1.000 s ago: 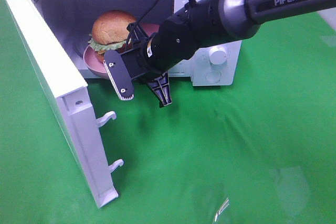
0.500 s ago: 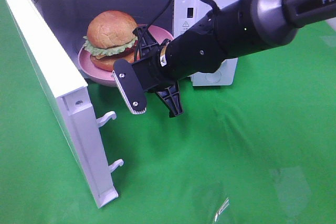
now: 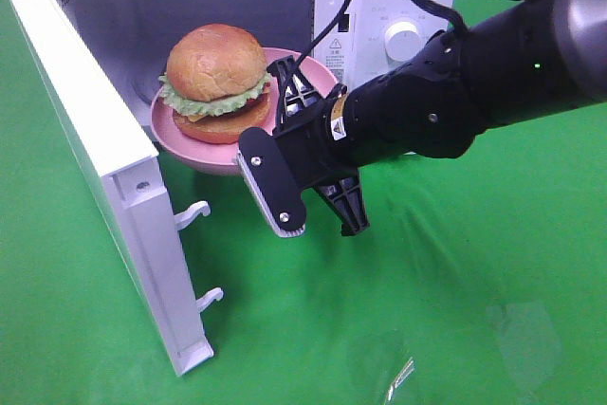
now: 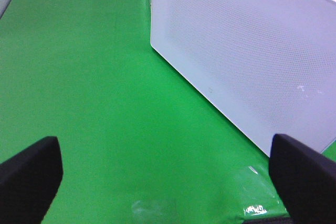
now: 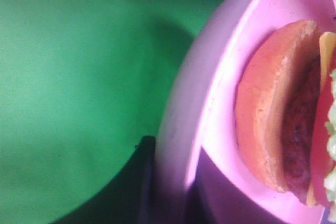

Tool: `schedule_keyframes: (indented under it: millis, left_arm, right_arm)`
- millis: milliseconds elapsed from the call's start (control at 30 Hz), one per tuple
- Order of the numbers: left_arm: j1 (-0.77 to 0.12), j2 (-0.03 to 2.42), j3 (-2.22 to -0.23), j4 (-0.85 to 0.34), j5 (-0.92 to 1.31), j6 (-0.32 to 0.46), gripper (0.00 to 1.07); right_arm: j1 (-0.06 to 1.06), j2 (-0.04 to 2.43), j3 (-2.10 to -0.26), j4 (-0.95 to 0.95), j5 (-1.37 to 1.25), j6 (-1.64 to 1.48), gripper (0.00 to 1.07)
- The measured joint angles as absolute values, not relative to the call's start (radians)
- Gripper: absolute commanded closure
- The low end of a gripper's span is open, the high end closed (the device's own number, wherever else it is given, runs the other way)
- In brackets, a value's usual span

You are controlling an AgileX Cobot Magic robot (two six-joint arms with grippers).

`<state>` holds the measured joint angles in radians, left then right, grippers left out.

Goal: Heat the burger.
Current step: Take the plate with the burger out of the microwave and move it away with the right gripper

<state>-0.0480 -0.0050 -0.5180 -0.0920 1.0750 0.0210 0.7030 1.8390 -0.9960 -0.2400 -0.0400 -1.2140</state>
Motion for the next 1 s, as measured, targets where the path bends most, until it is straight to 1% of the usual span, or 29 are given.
schedule_keyframes:
  millis: [67, 433, 1000]
  left_arm:
    - [-0.048, -0.005, -0.518, -0.092, 1.075, 0.021, 0.06]
    - [-0.048, -0.005, -0.518, -0.092, 1.075, 0.021, 0.06]
    - [-0.048, -0.005, -0.518, -0.092, 1.075, 0.021, 0.06]
  right_arm:
    - [0.703, 1.79, -0.941, -0.241, -0.039, -1.214, 1.07]
    - [0.698, 1.659, -0.792, -0.231, -0.04, -1.204, 1.07]
    - [0.693, 1.468, -0.662, -0.219, -0.013, -1.193, 1.07]
